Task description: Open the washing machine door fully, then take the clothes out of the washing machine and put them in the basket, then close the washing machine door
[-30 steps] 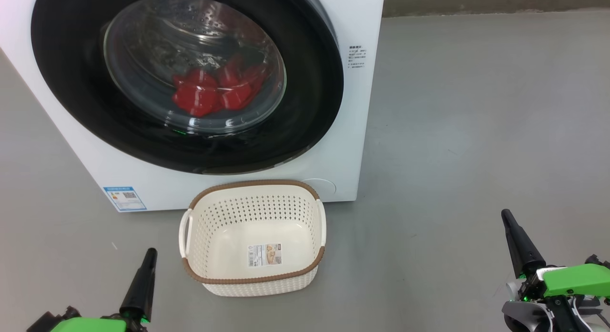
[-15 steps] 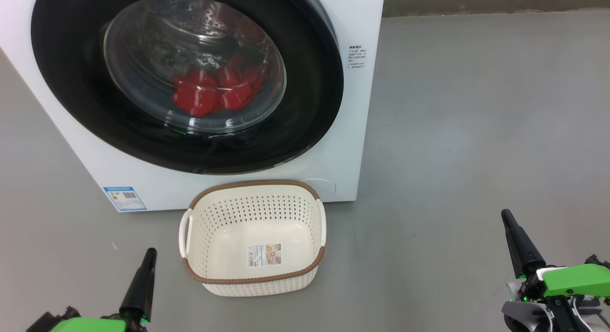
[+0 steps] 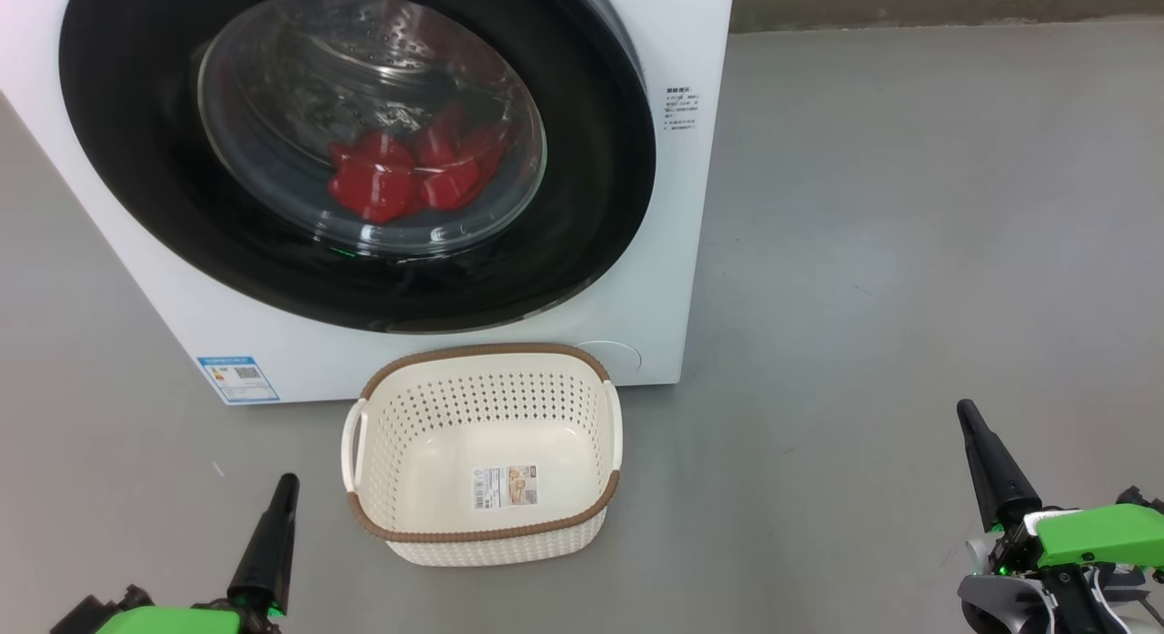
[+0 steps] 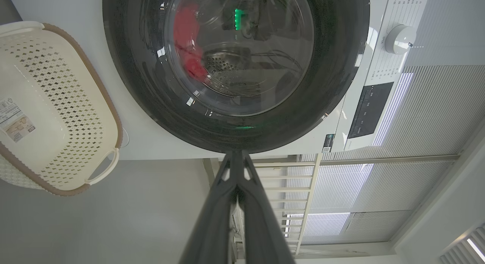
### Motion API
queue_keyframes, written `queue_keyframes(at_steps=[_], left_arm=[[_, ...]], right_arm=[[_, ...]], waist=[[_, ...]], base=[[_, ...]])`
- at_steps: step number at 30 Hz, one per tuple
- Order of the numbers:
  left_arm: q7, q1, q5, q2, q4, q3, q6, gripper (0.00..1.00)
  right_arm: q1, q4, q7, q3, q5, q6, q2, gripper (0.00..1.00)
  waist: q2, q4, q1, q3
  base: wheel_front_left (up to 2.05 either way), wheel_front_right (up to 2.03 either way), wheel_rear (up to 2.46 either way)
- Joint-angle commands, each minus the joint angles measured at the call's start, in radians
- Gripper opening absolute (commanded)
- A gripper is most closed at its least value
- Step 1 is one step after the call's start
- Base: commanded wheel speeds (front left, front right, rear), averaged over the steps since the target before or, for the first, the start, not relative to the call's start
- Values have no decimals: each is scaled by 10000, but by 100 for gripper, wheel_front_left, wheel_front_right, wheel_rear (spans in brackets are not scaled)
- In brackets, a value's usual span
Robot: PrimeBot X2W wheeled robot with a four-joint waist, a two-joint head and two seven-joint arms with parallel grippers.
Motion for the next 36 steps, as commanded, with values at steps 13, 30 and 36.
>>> queue_keyframes(at_steps=[13,30,36], left_arm=[[63,-300,104,74,-246,368,-73,0],[68,-301,109,70,-246,375,-73,0],[70,-301,111,68,-246,377,-73,0]], right_arm=[[-389,-279,56,124,-85,-7,-54,0],[-390,-279,61,117,-91,-7,-49,0],[-390,-279,63,115,-93,-7,-48,0]], waist=[[0,0,0,0],[0,0,0,0],[0,0,0,0]], base=[[0,0,0],[0,0,0],[0,0,0]])
